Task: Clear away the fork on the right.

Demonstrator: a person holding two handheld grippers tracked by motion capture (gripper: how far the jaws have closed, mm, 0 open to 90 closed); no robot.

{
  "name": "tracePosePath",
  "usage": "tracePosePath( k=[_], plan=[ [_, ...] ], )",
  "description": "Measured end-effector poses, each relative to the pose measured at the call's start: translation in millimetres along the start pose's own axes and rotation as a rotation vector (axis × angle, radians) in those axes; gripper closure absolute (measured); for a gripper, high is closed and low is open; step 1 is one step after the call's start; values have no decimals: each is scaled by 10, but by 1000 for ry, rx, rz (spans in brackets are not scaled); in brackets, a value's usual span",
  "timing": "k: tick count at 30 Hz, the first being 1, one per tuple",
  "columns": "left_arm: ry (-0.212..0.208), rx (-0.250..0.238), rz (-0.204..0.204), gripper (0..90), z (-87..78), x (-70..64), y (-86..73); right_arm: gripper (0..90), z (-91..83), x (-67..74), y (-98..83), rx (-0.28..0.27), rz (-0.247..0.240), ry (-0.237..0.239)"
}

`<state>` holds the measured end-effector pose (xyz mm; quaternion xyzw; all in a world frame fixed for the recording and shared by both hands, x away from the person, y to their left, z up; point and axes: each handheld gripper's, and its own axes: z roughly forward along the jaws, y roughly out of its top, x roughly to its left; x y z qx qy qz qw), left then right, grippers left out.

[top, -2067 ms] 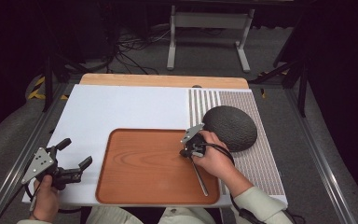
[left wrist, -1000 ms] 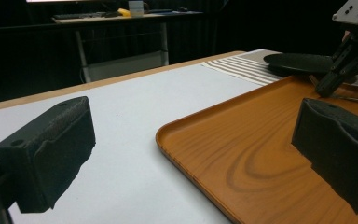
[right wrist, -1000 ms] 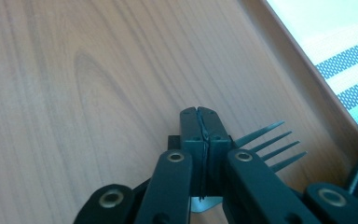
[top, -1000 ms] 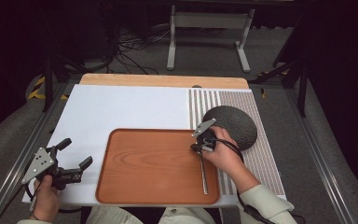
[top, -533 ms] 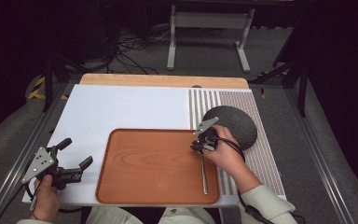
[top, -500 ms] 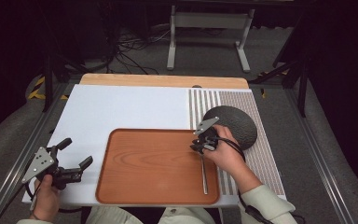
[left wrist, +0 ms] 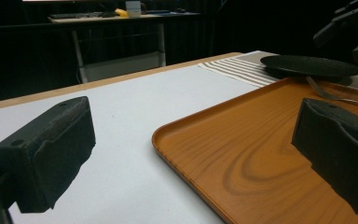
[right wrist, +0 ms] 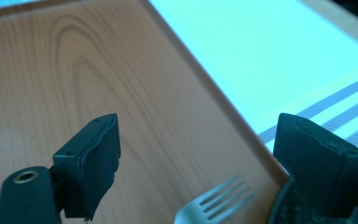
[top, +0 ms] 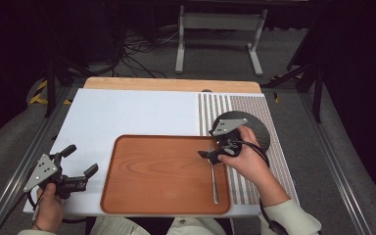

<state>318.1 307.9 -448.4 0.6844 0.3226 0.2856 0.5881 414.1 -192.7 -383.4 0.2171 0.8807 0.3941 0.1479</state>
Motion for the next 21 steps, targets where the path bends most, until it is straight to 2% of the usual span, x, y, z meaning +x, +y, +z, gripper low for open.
tracePosePath(
  k=[8,21],
  plan=[
    [1,4,2,0,-3,-10,-5,141,-296,-75,-105,-120,21,-34],
    [3,7,3,0,-6,-8,-4,128,-704,-186,-419,-262,81,-89]
  ],
)
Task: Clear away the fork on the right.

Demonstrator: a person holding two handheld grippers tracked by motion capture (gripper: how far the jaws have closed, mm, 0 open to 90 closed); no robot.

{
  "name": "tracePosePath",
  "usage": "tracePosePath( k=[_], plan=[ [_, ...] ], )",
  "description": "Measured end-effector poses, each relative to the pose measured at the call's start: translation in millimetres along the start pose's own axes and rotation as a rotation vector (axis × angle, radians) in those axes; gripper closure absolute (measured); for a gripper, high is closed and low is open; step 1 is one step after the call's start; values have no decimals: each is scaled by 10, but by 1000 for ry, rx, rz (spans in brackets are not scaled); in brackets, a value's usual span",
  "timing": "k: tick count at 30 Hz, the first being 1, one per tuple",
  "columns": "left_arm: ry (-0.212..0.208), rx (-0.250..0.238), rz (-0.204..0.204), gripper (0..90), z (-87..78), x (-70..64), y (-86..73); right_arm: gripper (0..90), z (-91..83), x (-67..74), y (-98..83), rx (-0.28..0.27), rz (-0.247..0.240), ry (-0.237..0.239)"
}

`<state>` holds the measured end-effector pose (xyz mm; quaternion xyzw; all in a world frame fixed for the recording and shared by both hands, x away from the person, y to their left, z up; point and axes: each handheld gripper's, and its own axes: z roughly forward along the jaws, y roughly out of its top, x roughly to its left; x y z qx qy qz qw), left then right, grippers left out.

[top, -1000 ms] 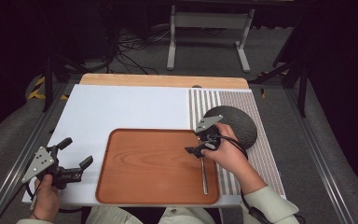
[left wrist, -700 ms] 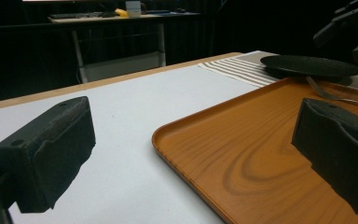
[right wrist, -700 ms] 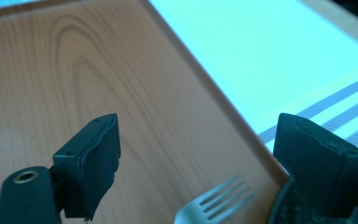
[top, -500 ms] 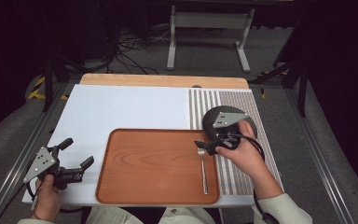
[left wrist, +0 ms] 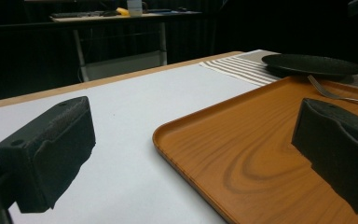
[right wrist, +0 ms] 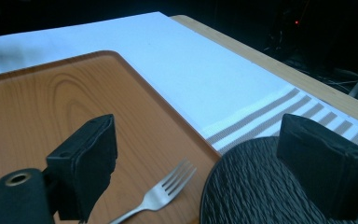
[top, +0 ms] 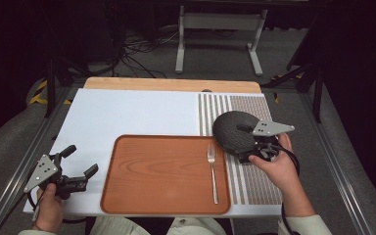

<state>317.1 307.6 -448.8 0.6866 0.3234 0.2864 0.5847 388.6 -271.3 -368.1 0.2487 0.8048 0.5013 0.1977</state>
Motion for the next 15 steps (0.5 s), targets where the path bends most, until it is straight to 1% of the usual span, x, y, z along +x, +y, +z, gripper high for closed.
tracePosePath(
  k=[4,8,11,13,15],
  plan=[
    [2,-1,-1,0,4,-8,-2,122,-127,-34,-109,-29,31,-13],
    [4,-1,-1,0,6,-10,-3,122,-222,-52,-221,-58,45,-27],
    [4,-1,-1,0,6,-10,-4,122,-271,-60,-304,-79,54,-37],
    [6,0,-2,0,7,-12,-4,121,-302,-72,-387,-98,71,-38],
    [6,0,-1,0,7,-14,-5,119,-312,-78,-446,-104,85,-39]
  ],
)
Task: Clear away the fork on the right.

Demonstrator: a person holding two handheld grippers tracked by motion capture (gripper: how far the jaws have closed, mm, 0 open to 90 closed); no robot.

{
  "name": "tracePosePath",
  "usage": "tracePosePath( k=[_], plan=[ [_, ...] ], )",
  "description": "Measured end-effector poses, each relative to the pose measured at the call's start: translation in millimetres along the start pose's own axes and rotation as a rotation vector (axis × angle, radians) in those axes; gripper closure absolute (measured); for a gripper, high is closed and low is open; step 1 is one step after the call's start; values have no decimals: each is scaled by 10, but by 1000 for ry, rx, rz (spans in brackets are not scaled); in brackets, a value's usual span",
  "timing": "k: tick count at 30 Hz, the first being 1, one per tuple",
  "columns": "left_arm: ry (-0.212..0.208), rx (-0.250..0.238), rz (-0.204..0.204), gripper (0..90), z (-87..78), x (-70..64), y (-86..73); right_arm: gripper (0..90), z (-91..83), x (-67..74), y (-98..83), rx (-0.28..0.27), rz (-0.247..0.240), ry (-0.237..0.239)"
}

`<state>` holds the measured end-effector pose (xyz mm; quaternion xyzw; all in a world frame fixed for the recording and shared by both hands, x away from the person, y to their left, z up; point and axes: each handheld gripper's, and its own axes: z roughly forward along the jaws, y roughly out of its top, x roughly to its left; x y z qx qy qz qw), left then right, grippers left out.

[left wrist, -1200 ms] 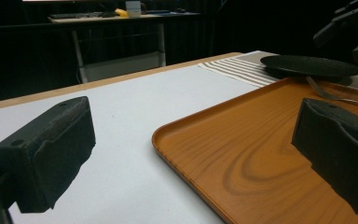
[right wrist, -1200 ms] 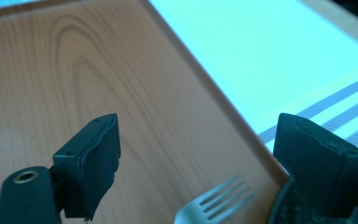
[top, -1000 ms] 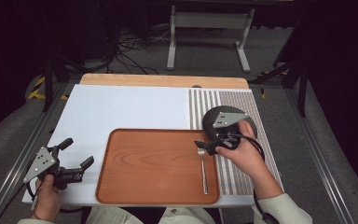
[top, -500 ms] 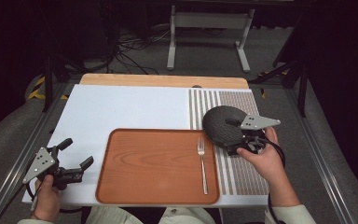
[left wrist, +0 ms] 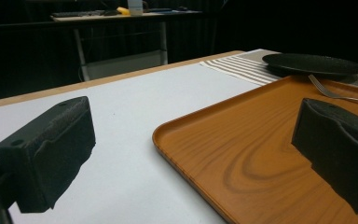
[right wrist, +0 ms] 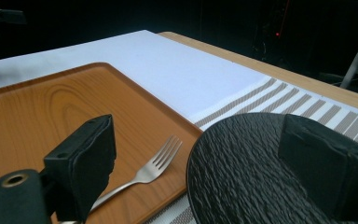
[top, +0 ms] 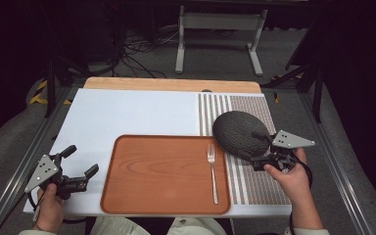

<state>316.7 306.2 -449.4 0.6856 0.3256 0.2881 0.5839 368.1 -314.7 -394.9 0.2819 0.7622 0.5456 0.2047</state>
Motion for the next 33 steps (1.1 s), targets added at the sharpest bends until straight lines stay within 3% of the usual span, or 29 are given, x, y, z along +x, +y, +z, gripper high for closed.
tracePosePath(
  k=[9,21,33],
  plan=[
    [3,-3,-2,0,-4,-1,-2,119,-56,-17,-263,-50,40,-9],
    [-2,0,-3,0,-3,5,-3,116,-85,5,-523,-35,63,-6],
    [-3,6,-3,0,7,11,-10,116,-89,6,-631,-22,102,-51]
  ],
)
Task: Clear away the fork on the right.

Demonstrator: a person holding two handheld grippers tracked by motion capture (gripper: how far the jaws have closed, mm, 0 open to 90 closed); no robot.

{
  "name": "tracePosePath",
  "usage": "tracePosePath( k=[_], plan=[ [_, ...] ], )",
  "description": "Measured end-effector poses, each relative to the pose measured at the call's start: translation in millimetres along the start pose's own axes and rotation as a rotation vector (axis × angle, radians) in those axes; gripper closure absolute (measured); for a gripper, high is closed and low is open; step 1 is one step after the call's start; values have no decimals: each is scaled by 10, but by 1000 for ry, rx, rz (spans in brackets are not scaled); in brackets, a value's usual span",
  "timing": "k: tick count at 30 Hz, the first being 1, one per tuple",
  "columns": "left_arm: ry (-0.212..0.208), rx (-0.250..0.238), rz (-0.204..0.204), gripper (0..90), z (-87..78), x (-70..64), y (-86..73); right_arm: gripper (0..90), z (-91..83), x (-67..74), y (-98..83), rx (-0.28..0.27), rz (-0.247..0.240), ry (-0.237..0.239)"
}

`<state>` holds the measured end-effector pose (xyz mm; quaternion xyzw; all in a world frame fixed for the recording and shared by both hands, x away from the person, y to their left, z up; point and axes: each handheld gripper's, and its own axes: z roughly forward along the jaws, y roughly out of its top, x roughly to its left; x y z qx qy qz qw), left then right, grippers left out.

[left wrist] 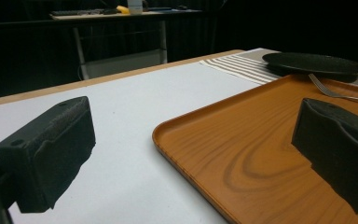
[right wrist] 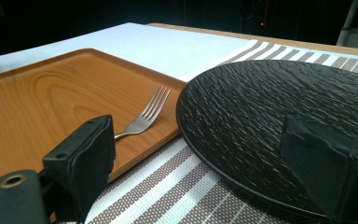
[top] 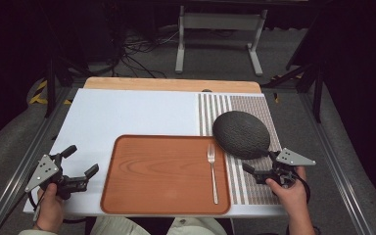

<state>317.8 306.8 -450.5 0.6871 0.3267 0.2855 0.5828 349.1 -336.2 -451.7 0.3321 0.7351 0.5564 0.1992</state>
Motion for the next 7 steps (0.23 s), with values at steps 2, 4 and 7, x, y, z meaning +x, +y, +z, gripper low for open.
tracePosePath(
  k=[2,4,7],
  plan=[
    [1,1,-3,0,2,1,-2,115,-1,-1,0,-3,4,-10],
    [4,-3,-7,0,8,-1,-6,115,0,3,3,-4,0,-12],
    [4,-6,-13,0,12,-1,-8,116,3,14,22,-17,-2,-13]
  ],
)
